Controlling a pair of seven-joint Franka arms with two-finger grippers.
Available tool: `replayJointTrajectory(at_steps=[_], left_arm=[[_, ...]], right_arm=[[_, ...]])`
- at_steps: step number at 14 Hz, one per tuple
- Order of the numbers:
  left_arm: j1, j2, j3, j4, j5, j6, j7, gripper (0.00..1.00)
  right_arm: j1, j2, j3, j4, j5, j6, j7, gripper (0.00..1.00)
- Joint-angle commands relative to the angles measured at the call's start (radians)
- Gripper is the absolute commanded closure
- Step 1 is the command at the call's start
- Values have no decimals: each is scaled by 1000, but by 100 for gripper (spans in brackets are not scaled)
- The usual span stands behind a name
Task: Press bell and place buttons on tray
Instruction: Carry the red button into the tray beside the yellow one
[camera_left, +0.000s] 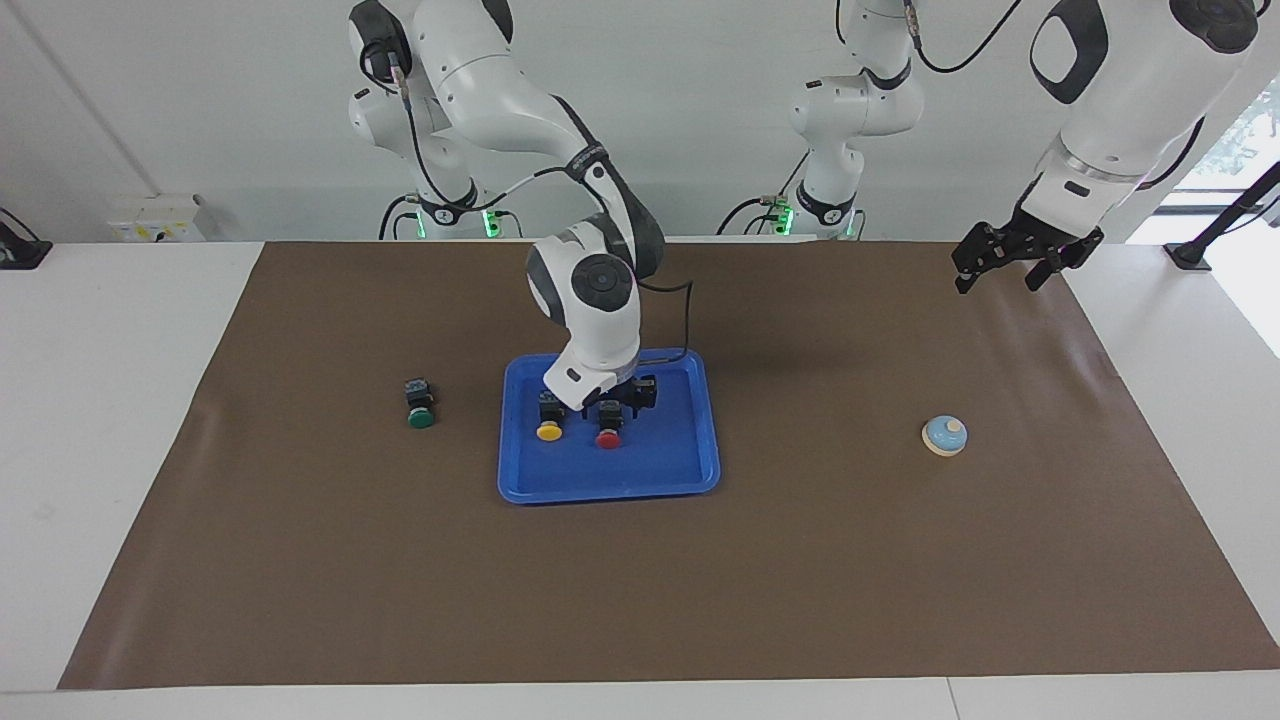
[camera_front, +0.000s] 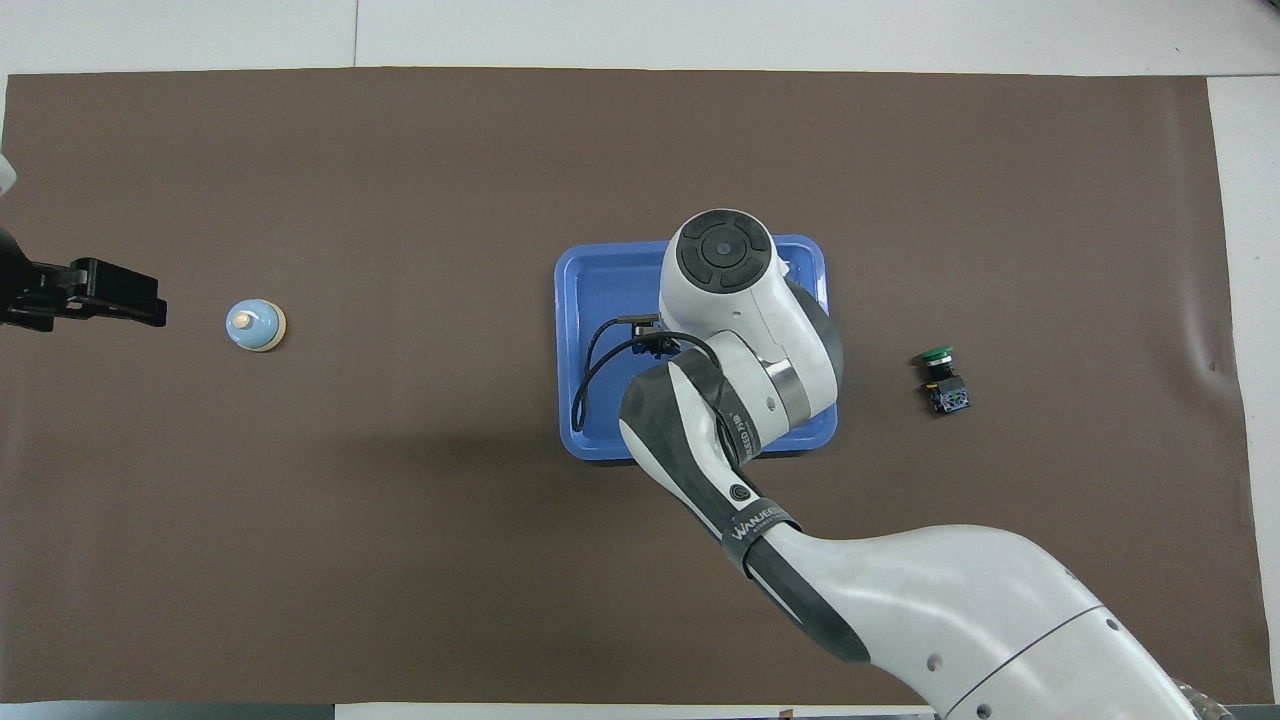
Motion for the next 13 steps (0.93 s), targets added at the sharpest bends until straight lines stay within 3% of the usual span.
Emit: replayJointTrajectory(at_steps=[1, 3, 5, 8, 13], left_arm=[[3, -9, -1, 3, 2, -20, -9, 0], [3, -9, -1, 3, 2, -20, -9, 0], [3, -9, -1, 3, 2, -20, -9, 0], [3, -9, -1, 3, 2, -20, -9, 0], [3, -9, -1, 3, 2, -20, -9, 0]], right_arm=[[-47, -84, -15, 4, 0, -86, -28, 0], [-113, -140, -15, -14, -3, -140, -130, 0], [-172, -210, -16, -112, -22, -145, -264, 0], [-247, -285, -16, -289, -56, -14, -417, 0], [-368, -338, -13, -468, -56, 134, -577, 0]])
